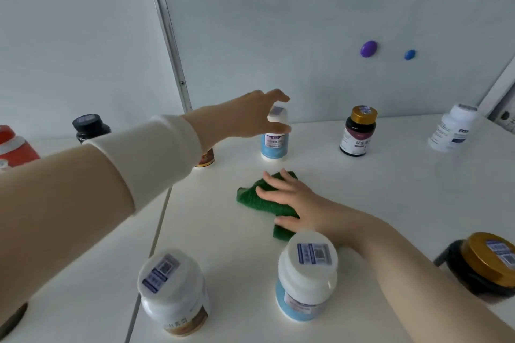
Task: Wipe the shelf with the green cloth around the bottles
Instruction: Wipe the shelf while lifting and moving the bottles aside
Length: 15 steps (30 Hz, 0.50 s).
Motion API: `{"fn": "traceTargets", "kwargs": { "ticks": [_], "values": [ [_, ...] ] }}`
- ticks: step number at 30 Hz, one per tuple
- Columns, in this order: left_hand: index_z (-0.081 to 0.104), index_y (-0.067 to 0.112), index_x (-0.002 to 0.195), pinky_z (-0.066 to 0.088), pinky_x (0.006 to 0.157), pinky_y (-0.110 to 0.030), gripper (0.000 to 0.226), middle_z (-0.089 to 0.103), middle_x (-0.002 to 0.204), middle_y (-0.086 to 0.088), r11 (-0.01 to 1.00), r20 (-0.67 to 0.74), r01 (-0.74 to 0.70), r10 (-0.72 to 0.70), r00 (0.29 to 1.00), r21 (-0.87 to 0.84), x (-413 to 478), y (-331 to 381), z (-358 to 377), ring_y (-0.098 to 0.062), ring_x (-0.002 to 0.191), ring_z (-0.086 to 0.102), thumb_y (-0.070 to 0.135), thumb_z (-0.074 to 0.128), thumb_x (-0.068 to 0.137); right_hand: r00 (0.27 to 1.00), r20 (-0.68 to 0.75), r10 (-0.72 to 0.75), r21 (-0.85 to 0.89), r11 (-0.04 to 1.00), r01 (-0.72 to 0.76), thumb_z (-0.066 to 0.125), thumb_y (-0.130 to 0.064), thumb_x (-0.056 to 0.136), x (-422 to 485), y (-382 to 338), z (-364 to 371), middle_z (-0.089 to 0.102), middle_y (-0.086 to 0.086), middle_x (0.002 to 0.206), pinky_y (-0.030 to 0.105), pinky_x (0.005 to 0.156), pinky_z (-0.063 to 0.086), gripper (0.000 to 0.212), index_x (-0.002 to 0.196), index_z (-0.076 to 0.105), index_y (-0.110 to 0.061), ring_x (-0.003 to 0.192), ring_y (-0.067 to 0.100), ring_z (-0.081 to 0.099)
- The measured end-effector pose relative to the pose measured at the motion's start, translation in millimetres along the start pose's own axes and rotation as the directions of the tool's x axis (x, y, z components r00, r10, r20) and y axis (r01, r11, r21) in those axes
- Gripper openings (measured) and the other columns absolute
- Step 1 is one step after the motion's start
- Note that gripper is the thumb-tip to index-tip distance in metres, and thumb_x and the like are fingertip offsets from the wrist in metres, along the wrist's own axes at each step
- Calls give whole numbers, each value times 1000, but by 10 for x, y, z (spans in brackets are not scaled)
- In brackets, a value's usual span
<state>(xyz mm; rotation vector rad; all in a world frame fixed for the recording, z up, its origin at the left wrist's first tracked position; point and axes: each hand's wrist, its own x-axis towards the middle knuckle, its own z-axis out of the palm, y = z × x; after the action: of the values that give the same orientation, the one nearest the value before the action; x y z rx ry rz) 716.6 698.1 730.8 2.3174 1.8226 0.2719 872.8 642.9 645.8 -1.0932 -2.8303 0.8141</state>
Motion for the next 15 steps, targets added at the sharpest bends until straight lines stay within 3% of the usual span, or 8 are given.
{"fn": "traceTargets", "kwargs": {
  "ticks": [3, 5, 7, 10, 12, 13, 15],
  "values": [
    [42, 24, 128, 39, 72, -27, 47, 52, 131, -5, 991, 60, 1, 8, 998, -134, 178, -78, 106, -21, 95, 52, 36, 59, 86, 994, 41, -101, 74, 992, 98, 46, -21, 95, -14, -55, 7, -2, -16, 156, 19, 110, -3, 57, 146, 21, -30, 135, -3, -15],
    [46, 20, 120, 43, 65, -26, 40, 57, 122, -7, 982, 45, -1, 9, 999, -190, 246, -113, 114, -23, 89, 56, 33, 61, 85, 999, -17, -44, 103, 994, 46, 46, -24, 96, -42, -6, -26, -3, -20, 155, 17, 110, -2, 56, 145, 22, -33, 138, -4, -12],
    [48, 18, 116, 43, 59, -21, 37, 56, 111, -6, 974, 27, 9, -3, 1000, -226, 302, -131, 42, -15, 74, 55, 32, 62, 84, 982, -148, 115, 49, 993, -109, 42, -26, 97, -19, 152, -67, -5, -15, 156, 22, 114, 0, 54, 146, 20, -32, 144, 6, -9],
    [50, 20, 114, 44, 49, -13, 34, 53, 107, -2, 960, -29, 32, -41, 999, -277, 365, -133, -182, -7, 66, 53, 31, 61, 83, 843, -353, 405, 41, 907, -419, 34, -28, 99, 141, 413, -137, -2, -4, 159, 32, 117, 2, 51, 147, 18, -25, 146, 21, -4],
    [51, 21, 113, 49, 53, -16, 34, 53, 108, -2, 953, -84, 27, -55, 995, -302, 362, -138, -323, -12, 71, 57, 31, 62, 82, 782, -391, 486, 34, 856, -516, 30, -29, 100, 295, 474, -167, 0, 0, 159, 36, 118, 2, 51, 148, 16, -22, 146, 27, -4],
    [52, 21, 112, 52, 60, -21, 34, 54, 110, -3, 951, -102, 24, -58, 993, -307, 353, -145, -368, -17, 77, 59, 31, 63, 82, 786, -386, 483, 4, 853, -522, 29, -29, 100, 367, 463, -171, 0, 1, 159, 38, 119, 1, 51, 148, 14, -22, 146, 28, -5],
    [52, 21, 112, 55, 71, -32, 34, 55, 112, -6, 955, -118, 16, -53, 992, -295, 318, -152, -410, -23, 87, 60, 30, 64, 81, 870, -329, 366, -79, 908, -412, 30, -29, 99, 472, 346, -172, -2, 1, 159, 37, 117, -2, 53, 148, 13, -22, 146, 28, -6]
  ]
}}
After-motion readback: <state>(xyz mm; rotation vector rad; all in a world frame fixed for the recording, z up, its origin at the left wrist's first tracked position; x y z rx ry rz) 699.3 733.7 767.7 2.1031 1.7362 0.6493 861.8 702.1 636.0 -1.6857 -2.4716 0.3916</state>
